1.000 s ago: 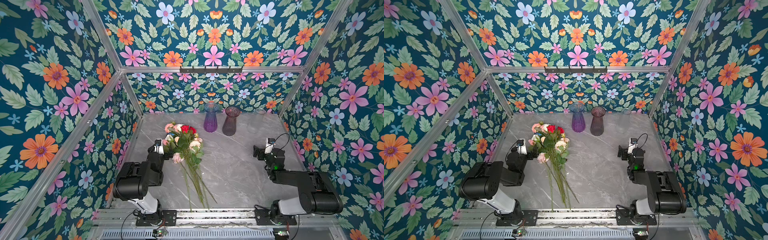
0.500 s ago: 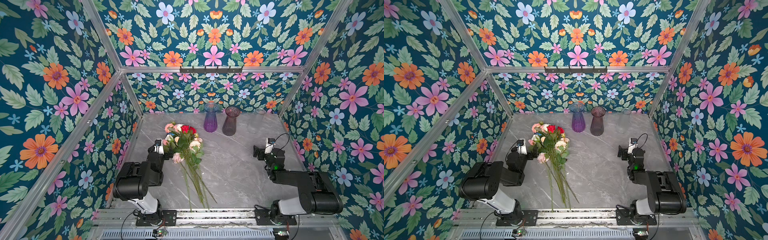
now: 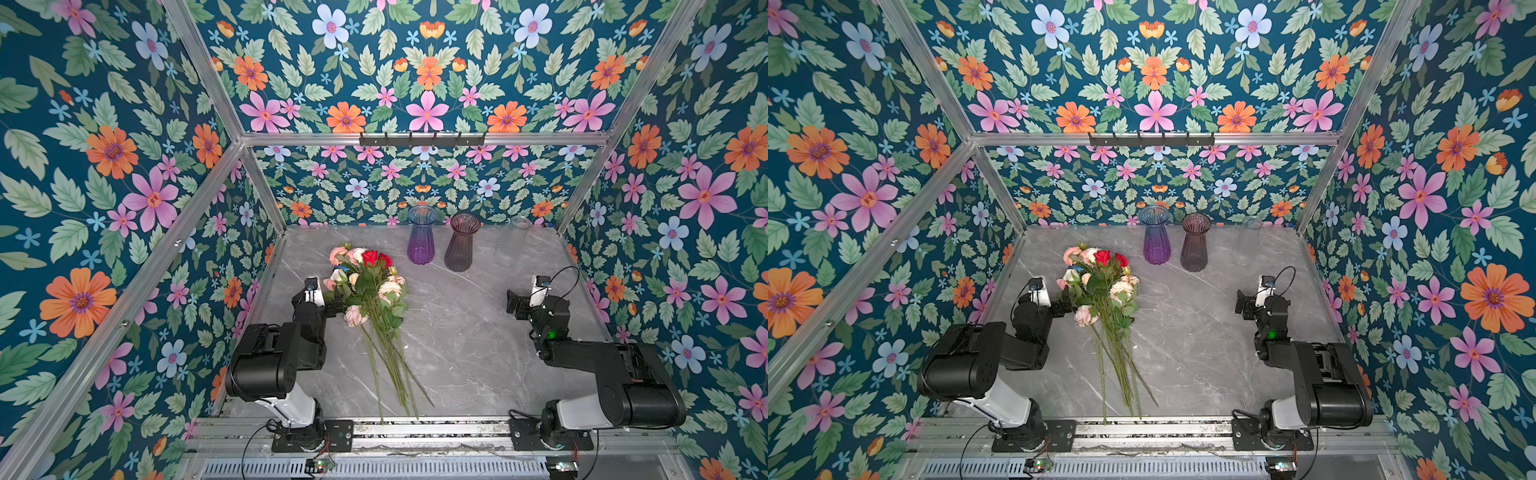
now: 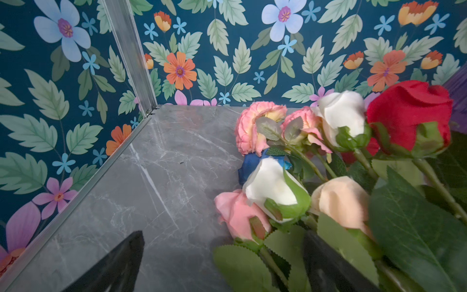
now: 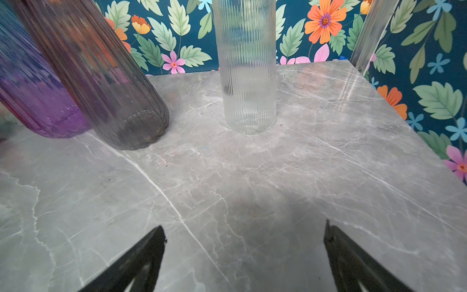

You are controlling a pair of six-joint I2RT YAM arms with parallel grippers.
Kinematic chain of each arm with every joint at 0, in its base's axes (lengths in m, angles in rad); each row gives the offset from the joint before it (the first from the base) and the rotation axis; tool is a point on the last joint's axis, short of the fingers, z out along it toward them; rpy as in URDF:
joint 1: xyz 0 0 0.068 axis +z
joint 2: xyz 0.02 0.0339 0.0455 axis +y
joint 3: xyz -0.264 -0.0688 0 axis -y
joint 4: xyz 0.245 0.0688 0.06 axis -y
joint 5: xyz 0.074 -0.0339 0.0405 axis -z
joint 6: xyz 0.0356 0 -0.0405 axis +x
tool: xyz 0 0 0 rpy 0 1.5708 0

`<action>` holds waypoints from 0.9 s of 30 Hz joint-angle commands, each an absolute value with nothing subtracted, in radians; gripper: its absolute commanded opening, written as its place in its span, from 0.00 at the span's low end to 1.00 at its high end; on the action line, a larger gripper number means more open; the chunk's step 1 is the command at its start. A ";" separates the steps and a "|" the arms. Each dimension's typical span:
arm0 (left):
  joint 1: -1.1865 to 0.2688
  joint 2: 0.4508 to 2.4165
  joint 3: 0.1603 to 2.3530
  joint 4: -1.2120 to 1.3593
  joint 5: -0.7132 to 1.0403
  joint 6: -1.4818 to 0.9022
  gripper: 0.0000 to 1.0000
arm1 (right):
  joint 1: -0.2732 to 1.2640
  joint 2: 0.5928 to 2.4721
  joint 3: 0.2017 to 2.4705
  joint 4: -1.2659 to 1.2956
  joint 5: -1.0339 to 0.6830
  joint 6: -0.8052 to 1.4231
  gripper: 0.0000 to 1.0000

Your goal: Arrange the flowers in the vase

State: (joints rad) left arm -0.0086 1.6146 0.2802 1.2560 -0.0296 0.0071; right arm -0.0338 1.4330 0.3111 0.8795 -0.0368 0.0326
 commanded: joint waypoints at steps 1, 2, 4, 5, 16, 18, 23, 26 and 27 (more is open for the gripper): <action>-0.010 1.560 0.240 1.306 -0.097 -0.011 1.00 | -0.012 1.413 0.312 0.885 0.067 0.046 0.99; -0.013 1.492 0.223 1.271 -0.111 -0.010 1.00 | 0.020 1.356 0.329 0.806 0.152 0.042 0.99; -0.044 1.336 0.231 1.134 -0.164 0.000 1.00 | 0.044 1.226 0.425 0.494 0.179 0.081 0.99; -0.057 1.255 0.244 1.070 -0.187 -0.032 1.00 | 0.041 1.185 0.482 0.368 0.179 0.120 0.99; -0.572 0.852 0.253 0.701 -0.287 -0.140 1.00 | -0.042 1.045 0.689 -0.046 -0.026 0.589 0.99; -0.643 0.850 0.225 0.668 -0.328 -0.174 1.00 | -0.004 1.125 0.832 -0.139 -0.081 0.572 0.99; -0.650 0.763 0.162 0.666 -0.379 -0.246 1.00 | 0.198 1.360 1.235 -0.349 -0.068 0.480 0.96; -0.649 0.779 0.129 0.728 -0.379 -0.248 1.00 | 0.266 1.514 1.469 -0.422 -0.108 0.488 0.88; -0.649 0.783 0.132 0.728 -0.348 -0.241 1.00 | 0.279 1.576 1.565 -0.464 -0.143 0.488 0.85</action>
